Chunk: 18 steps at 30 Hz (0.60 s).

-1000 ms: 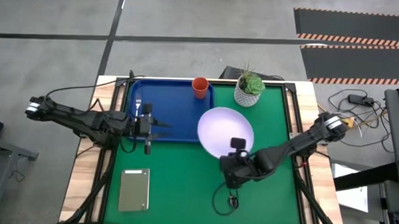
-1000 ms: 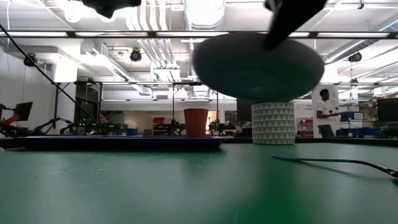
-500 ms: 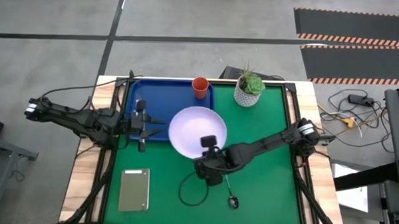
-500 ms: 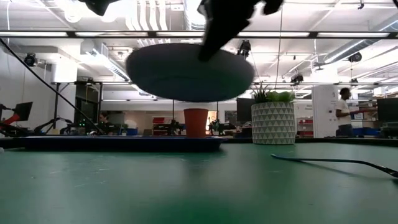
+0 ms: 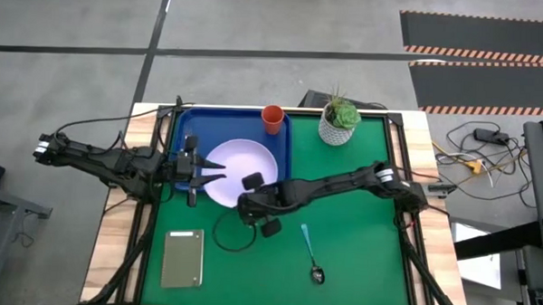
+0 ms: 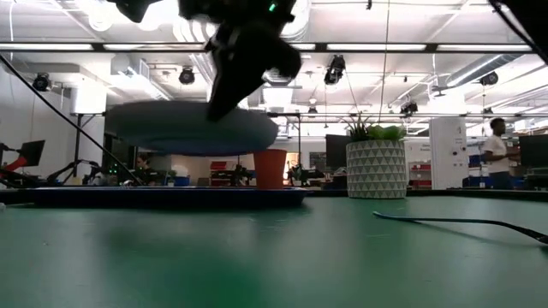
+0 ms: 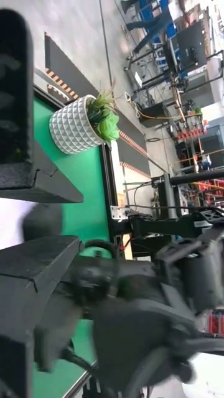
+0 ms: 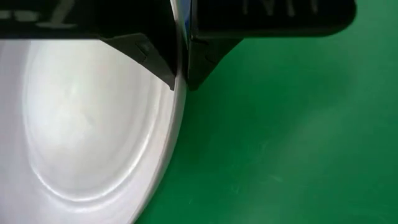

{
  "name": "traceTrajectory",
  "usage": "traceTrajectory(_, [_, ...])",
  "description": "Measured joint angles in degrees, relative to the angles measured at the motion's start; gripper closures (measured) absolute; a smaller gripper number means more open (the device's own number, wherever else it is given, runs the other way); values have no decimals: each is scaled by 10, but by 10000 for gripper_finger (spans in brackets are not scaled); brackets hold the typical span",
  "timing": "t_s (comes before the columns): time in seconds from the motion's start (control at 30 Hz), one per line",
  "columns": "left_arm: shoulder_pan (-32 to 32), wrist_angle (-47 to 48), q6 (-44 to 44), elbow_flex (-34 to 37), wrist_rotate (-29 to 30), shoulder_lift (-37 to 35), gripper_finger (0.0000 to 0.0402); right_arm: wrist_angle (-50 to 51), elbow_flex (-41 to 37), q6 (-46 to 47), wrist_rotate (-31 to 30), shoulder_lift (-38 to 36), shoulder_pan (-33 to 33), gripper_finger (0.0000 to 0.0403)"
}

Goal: Pick and place plate/cup/fork/spoon on tray
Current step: Put the white plate on the blue tray

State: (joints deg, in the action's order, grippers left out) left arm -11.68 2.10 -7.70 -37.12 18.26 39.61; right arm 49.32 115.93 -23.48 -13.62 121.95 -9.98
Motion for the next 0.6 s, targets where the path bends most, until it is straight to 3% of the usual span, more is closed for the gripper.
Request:
traceTrajectory(0.3, [0,0,0,0,0,1,327,-5,58,-57,8,64,46,394])
traceTrajectory(0.6, [0,0,-2,0,0,0,327,-64,59,-81,36,85,90,394])
